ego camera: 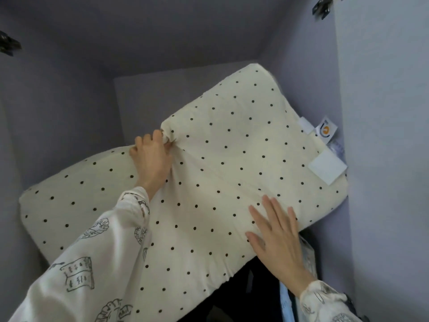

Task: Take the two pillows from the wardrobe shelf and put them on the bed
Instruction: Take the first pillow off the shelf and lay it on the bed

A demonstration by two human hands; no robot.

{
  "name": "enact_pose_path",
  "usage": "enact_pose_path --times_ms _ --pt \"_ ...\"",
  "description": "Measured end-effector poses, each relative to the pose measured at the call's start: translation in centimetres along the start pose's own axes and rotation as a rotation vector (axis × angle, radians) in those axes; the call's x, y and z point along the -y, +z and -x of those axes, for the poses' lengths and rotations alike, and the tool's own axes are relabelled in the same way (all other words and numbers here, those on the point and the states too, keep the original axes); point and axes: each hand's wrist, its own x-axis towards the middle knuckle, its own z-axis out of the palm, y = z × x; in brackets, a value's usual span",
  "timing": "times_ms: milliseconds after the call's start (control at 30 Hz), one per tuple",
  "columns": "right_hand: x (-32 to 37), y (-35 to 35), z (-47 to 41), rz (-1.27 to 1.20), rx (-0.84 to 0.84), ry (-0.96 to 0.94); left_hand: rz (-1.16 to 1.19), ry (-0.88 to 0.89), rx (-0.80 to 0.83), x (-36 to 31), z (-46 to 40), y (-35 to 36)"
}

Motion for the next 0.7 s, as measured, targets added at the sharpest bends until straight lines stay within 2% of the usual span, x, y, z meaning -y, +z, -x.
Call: enact_pose_path --times_ms 100,200,333,400,467,500,600,700 --pt "-0.6 -1.2 1.1 -0.022 -0.022 0.105 0.007 -0.022 -0.01 -0.2 0.0 0.5" --pt "-0.1 -2.2 1.0 -0.148 0.015 0.424 0.018 -0.037 -0.021 -0.3 0.2 0.8" --pt "0.6 -1.9 0.0 -0.784 0.031 1.205 0.058 -0.061 -0.028 -0.4 0.6 0.6" --pt "0.6 -1.9 -0.5 -1.152 0.126 1.469 0.105 -0.059 -0.036 -0.2 0.8 0.4" --pt "0.8 -1.9 -0.8 -1.401 0.254 1.517 0.163 -0.034 -0.05 0.0 1.1 0.1" --pt "0.8 -1.8 -1.0 -1.476 0.265 1.508 0.186 -0.016 -0.059 0.2 1.2 -0.1" --pt "0.5 -1.2 -1.2 -1.58 0.203 1.504 0.16 0.042 -0.023 0.2 1.3 -1.1" --pt "0.5 -0.6 -1.0 -1.641 0.154 1.506 0.133 0.075 0.103 -0.4 0.7 -2.0"
